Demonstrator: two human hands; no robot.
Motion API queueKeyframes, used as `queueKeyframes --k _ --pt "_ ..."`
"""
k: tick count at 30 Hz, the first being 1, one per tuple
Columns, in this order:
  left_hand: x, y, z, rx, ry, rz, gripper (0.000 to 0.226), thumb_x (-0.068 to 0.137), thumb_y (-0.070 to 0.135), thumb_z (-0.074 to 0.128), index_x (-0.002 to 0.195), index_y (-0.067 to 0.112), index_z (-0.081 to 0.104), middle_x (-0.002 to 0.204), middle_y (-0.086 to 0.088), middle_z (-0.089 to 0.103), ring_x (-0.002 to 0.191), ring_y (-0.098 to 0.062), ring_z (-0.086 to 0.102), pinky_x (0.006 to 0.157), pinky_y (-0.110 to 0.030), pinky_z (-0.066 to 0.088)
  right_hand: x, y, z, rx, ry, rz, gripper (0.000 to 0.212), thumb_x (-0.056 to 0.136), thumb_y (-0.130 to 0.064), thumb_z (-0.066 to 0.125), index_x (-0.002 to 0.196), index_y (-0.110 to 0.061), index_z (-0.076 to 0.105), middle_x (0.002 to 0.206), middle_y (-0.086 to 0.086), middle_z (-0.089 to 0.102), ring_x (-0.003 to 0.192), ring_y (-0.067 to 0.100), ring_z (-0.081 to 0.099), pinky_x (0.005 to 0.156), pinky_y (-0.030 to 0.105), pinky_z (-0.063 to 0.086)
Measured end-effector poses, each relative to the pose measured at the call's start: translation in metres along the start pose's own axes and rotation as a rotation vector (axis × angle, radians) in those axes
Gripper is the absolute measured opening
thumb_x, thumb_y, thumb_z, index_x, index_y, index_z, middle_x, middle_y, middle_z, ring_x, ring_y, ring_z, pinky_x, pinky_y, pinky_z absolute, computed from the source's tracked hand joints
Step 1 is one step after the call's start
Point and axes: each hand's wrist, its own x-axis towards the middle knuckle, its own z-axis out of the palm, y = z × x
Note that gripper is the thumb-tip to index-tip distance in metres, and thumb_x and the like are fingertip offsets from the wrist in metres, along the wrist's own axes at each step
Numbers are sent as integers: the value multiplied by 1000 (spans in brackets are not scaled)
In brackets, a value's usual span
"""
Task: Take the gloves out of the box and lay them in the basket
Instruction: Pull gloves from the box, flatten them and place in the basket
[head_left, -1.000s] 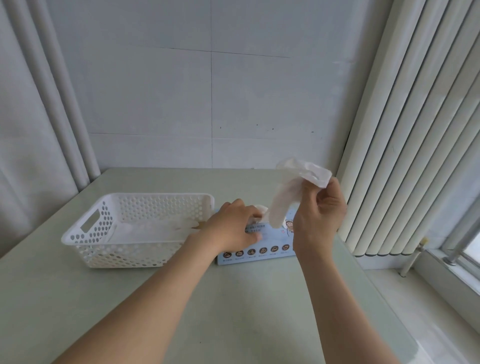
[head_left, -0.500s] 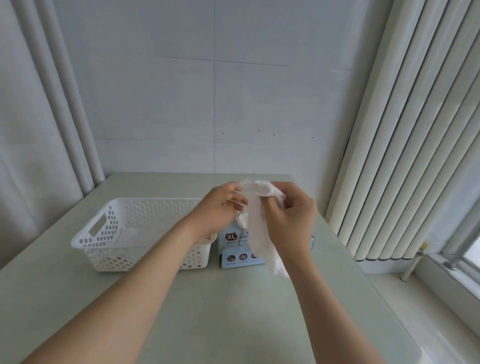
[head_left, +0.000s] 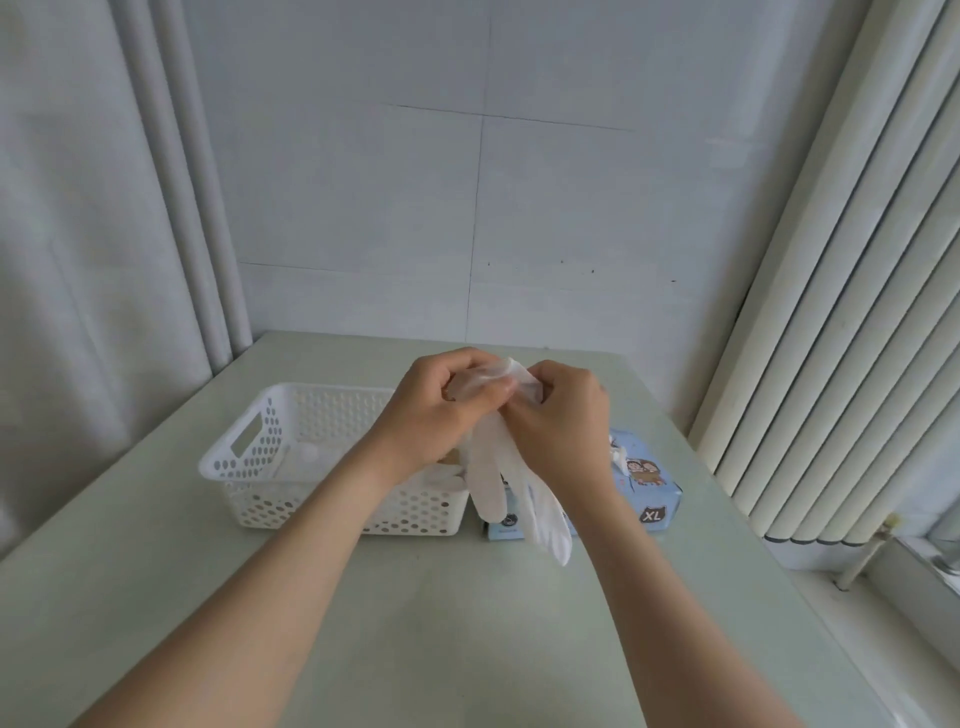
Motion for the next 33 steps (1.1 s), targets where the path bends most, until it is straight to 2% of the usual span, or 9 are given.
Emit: queueKeyframes --k 4,6,9,14,17,23,27,30,33 --pt "5 -7 -8 45 208 90 37 105 32 62 77 9 65 66 -1 56 63 -20 48 61 -36 38 6 -13 13 4 -95 49 40 81 -55 81 70 -22 62 51 -7 55 47 9 46 47 26 38" --pt "7 -10 -14 25 282 54 43 105 30 61 71 5 52 63 -2 43 61 -14 39 59 -32 33 10 -18 13 31 -158 69 29 81 -50 79 79 -23 71 60 -2 67 52 9 58 50 28 45" --pt "9 -20 -23 -14 322 -11 32 105 32 60 82 11 65 71 -15 59 66 -20 52 61 -35 42 19 -19 13 73 -196 112 14 85 -33 72 80 -21 77 67 1 73 55 7 59 50 21 45" --pt "12 -33 -35 -69 407 -132 19 100 27 66 88 13 72 71 1 55 67 -14 49 65 -31 38 31 -9 14 -29 -313 184 12 86 -22 68 82 -22 80 67 -5 72 52 2 57 45 12 41" --pt "13 -39 -43 -103 398 -178 25 97 27 67 86 4 67 73 -3 50 69 -16 46 68 -34 34 36 0 13 -104 -376 185 16 88 -20 65 86 -21 81 73 -3 77 65 13 67 54 20 48" --pt "11 -44 -51 8 347 -237 41 93 41 69 89 0 65 76 -17 56 69 -17 54 64 -31 41 38 15 27 -4 -284 233 18 95 -27 67 83 -22 80 69 -3 75 54 11 59 54 24 50" --pt "10 -50 -63 123 378 -291 43 96 39 64 76 2 53 62 -4 43 58 -18 42 59 -29 34 37 19 44 64 -245 228 17 100 -30 64 89 -25 76 65 1 68 55 16 52 57 28 46" --pt "8 -52 -80 97 364 -351 34 98 34 65 83 3 65 71 -16 64 61 -26 60 57 -32 49 39 18 55 37 -282 199 14 102 -27 64 94 -23 75 59 -1 58 48 12 45 52 24 41" --pt "2 -58 -102 122 371 -435 21 100 32 65 94 14 73 92 -10 76 84 -28 75 55 -29 58 44 8 77 -84 -347 111 13 101 -27 66 95 -21 76 62 -4 64 46 4 51 45 14 38"
